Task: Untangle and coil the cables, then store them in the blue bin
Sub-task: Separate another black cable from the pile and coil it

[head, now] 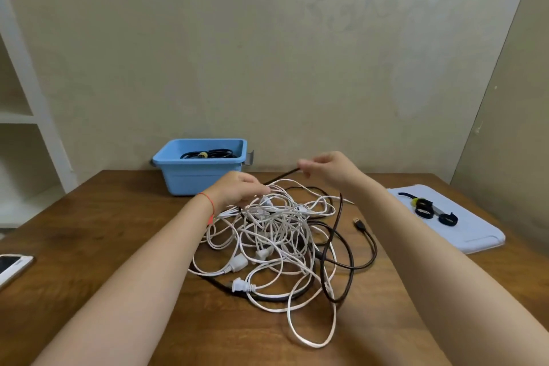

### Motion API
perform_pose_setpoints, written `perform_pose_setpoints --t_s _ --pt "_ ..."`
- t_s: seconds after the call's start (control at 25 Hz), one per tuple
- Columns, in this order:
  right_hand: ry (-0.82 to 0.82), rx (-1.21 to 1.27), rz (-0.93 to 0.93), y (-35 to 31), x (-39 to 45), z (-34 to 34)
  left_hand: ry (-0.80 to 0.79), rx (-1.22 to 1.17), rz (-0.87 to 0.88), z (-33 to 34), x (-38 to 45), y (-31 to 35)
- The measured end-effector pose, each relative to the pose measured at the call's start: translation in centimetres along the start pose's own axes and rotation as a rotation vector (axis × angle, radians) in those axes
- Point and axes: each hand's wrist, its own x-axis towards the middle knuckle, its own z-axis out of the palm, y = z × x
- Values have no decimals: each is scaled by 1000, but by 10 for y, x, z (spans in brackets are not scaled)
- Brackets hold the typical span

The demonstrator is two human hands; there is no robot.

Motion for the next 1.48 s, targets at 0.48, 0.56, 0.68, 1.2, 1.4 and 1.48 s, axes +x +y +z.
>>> perform_pose_setpoints --t_s 0.48,0.56,0.68,1.2,1.4,1.48 --pt "292 233 102 19 25 3 664 184 578 -24 13 118" --pt "324 120 131 17 25 2 468 460 417 -8 12 104" --pt "300 167 -85 6 13 8 243 680 268 27 13 72" --pt "-60 179 -141 10 -7 9 322 371 73 19 13 20" --pt "442 723 96 30 17 -5 241 -91 25 2 -2 -7" --pt "399 478 194 30 18 -1 305 -115 98 -3 0 0"
